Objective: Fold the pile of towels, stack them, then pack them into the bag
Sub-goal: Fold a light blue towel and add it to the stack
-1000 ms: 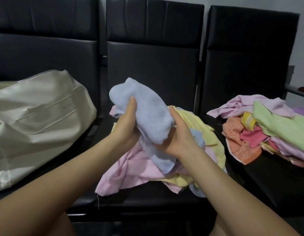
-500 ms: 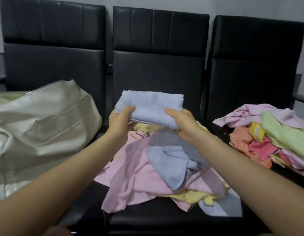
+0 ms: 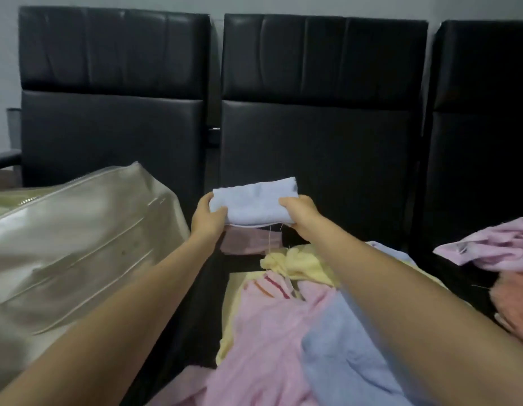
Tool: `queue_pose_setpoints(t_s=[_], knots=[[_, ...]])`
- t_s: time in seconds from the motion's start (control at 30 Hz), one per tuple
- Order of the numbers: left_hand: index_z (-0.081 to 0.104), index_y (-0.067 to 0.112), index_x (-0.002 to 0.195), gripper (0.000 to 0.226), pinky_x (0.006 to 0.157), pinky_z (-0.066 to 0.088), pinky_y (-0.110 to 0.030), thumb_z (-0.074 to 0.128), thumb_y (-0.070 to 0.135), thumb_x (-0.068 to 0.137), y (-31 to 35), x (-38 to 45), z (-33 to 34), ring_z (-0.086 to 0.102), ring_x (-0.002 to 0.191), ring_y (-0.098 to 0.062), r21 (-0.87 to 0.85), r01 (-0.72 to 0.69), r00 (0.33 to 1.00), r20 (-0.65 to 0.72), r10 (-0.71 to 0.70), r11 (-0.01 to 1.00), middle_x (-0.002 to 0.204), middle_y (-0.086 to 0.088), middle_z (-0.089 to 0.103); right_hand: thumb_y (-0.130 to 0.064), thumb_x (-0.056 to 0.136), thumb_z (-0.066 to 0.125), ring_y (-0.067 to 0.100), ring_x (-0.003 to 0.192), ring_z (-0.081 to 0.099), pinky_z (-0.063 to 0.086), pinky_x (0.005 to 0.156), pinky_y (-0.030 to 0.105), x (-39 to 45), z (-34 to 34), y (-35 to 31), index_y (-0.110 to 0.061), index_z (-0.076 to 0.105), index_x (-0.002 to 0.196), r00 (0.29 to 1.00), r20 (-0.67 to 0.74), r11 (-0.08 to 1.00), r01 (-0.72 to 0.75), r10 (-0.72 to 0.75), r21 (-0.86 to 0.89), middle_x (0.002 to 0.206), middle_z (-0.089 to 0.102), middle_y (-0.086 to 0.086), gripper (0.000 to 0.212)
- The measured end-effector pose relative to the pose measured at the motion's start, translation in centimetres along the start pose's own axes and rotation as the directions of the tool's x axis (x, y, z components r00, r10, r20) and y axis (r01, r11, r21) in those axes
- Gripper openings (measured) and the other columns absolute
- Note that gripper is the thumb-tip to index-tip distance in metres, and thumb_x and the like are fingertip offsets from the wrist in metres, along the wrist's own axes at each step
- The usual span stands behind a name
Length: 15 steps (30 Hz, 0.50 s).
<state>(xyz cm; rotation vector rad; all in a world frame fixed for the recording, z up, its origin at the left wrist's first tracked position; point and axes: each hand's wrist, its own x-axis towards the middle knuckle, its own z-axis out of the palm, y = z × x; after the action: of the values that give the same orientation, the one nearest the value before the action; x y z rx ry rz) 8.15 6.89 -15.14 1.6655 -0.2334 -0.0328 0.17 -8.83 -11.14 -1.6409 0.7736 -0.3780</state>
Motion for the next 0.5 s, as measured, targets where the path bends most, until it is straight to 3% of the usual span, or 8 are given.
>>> queue_pose_setpoints(t_s=[0.07,0.13,0.2,0.27,0.37,0.43,0.5], knots=[[0.04,0.021,0.145,0.05,0.095,0.048,-0.036,0.048,0.019,0.096,-3.1,1.2,0.3,0.053,0.12,-0.028,0.192,0.004,0.999,0.033,-0.01,0.981,0.139,-0.005,0.051,-0.026,0.095,0.056,0.029,0.108,0.058,0.048,0.086,0.036,1.3,1.1,1.9,-0.008,0.046,0.133,0.992,0.024,0.982,-0.12,0.125,-0.143,0.119,0.056,0.015,0.044],[0.045,0.018,0.144,0.047,0.098,0.044,-0.037,0.046,0.024,0.097,-5.9,2.0,0.5,0.053,0.121,-0.027,0.406,-0.015,0.992,0.123,-0.038,0.914,0.138,-0.008,0.054,-0.031,0.097,0.054,0.028,0.107,0.058,0.045,0.08,0.033,2.1,1.6,3.6,-0.008,0.044,0.133,0.97,0.067,0.893,-0.189,0.236,-0.409,0.112,0.052,0.012,0.044],[0.045,0.019,0.144,0.049,0.104,0.042,-0.041,0.045,0.031,0.097,-7.2,2.1,0.5,0.052,0.124,-0.028,0.499,-0.019,0.985,0.158,-0.07,0.866,0.139,-0.009,0.053,-0.032,0.096,0.054,0.025,0.097,0.06,0.045,0.068,0.03,2.4,1.9,4.4,-0.007,0.046,0.129,0.974,0.049,0.801,-0.152,0.22,-0.579,0.102,0.052,0.009,0.042],[0.04,0.022,0.147,0.051,0.106,0.04,-0.045,0.042,0.035,0.097,-6.8,1.6,0.4,0.047,0.127,-0.032,0.592,-0.016,0.988,0.136,-0.08,0.806,0.141,-0.013,0.049,-0.032,0.09,0.057,0.025,0.098,0.06,0.046,0.062,0.029,2.4,1.5,4.6,-0.01,0.046,0.132,0.996,-0.017,0.753,-0.081,0.092,-0.653,0.113,0.055,0.009,0.049],[0.033,0.021,0.149,0.055,0.109,0.034,-0.046,0.043,0.034,0.097,-4.0,-0.7,0.3,0.037,0.133,-0.037,0.667,-0.012,0.996,0.071,-0.049,0.745,0.144,-0.02,0.04,-0.026,0.092,0.057,0.027,0.114,0.055,0.05,0.08,0.034,0.3,-0.8,3.3,-0.012,0.037,0.143,0.996,-0.047,0.849,0.043,-0.079,-0.527,0.137,0.047,0.01,0.056],[0.035,0.017,0.148,0.053,0.108,0.035,-0.045,0.043,0.032,0.098,-1.5,-3.4,0.5,0.038,0.132,-0.036,0.599,-0.033,0.998,0.062,-0.005,0.8,0.145,-0.019,0.04,-0.026,0.094,0.057,0.022,0.105,0.059,0.051,0.081,0.033,-2.4,-3.4,2.2,-0.014,0.044,0.14,0.983,-0.036,0.927,0.157,-0.18,-0.34,0.132,0.053,0.007,0.049],[0.045,0.015,0.141,0.044,0.103,0.038,-0.038,0.043,0.028,0.099,1.0,-6.7,1.0,0.045,0.128,-0.031,0.462,-0.066,0.994,0.104,0.02,0.884,0.14,-0.015,0.047,-0.024,0.094,0.057,0.017,0.093,0.062,0.055,0.08,0.033,-6.1,-6.5,1.3,-0.014,0.058,0.124,0.964,-0.029,0.945,0.252,-0.264,-0.209,0.113,0.063,0.005,0.032]])
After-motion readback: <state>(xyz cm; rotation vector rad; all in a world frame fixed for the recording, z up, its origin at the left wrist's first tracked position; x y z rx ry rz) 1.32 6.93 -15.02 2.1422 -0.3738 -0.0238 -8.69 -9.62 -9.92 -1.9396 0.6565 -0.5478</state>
